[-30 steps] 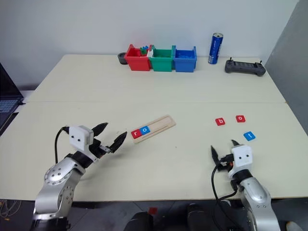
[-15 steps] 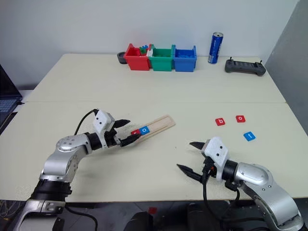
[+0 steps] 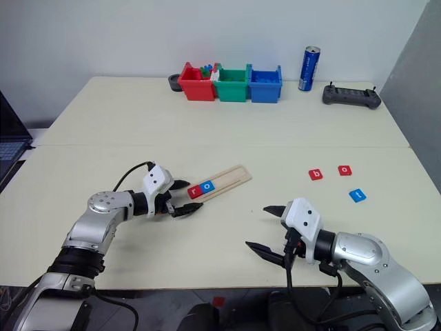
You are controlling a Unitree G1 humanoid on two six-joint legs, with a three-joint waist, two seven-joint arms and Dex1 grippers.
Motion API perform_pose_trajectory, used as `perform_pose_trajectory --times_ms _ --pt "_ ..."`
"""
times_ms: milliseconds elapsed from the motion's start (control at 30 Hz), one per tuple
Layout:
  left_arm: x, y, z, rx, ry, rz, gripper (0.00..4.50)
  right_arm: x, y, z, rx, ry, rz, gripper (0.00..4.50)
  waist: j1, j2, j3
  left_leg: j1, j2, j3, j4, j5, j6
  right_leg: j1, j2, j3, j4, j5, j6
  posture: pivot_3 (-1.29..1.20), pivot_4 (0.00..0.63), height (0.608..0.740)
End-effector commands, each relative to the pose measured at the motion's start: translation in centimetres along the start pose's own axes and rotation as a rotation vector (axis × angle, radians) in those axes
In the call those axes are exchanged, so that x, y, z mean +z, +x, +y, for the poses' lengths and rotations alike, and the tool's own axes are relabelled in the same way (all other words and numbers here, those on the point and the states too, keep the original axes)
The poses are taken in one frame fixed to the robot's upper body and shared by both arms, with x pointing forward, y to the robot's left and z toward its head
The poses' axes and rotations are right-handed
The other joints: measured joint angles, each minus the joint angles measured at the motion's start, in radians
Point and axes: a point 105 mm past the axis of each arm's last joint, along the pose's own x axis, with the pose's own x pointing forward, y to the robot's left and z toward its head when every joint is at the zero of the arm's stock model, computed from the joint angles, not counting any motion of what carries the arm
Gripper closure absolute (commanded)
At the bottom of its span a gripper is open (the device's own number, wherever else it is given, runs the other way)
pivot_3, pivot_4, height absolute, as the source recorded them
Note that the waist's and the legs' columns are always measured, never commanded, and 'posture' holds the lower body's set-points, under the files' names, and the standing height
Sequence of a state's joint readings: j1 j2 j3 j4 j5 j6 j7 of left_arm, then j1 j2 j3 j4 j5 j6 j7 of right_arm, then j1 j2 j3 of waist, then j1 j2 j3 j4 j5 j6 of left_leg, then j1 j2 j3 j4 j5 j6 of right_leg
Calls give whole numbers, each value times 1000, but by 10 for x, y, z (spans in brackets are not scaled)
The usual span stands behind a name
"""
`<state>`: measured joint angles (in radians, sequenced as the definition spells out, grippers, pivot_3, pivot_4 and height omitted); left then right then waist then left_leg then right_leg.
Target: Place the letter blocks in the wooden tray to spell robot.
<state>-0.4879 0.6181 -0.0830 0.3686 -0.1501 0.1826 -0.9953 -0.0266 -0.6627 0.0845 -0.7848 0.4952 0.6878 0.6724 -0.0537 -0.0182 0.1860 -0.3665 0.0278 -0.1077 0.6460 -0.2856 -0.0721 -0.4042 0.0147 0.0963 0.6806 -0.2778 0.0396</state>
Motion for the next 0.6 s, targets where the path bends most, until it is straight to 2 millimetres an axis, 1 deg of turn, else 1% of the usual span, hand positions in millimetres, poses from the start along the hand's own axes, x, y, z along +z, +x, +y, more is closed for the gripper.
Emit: perform_pose_trajectory --times_ms 33,267,400,500,533,567,600 --pt "0 1 2 -14 34 23 0 16 1 9 38 -54 -49 30 0 0 0 0 0 0 0 0 0 0 0 0 0 0 0 0 150 740" --pt "-10 6 0 -66 46 89 0 21 2 10 49 -71 -61 30 0 0 0 0 0 0 0 0 0 0 0 0 0 0 0 0 150 740" --pt "-14 7 0 -88 50 117 0 23 1 6 37 -78 -60 30 0 0 0 0 0 0 0 0 0 1 0 0 0 0 0 0 150 740" --pt "-16 7 0 -98 52 136 575 23 -1 2 26 -86 -53 0 -1 0 0 1 0 0 0 0 0 1 0 0 0 0 0 0 150 740" --pt "-17 7 0 -102 54 139 904 24 -1 0 23 -88 -52 0 -1 0 -1 1 0 0 0 0 0 1 0 0 0 0 0 0 150 740" --pt "-17 7 -1 -105 54 140 1129 24 -2 -1 19 -90 -51 0 -1 0 -1 1 0 0 1 0 0 1 0 0 1 0 0 0 150 740" --pt "-17 7 -1 -107 54 140 1129 25 -2 -2 17 -92 -50 0 -1 0 -1 1 0 0 1 0 0 1 0 0 1 0 0 0 150 740"
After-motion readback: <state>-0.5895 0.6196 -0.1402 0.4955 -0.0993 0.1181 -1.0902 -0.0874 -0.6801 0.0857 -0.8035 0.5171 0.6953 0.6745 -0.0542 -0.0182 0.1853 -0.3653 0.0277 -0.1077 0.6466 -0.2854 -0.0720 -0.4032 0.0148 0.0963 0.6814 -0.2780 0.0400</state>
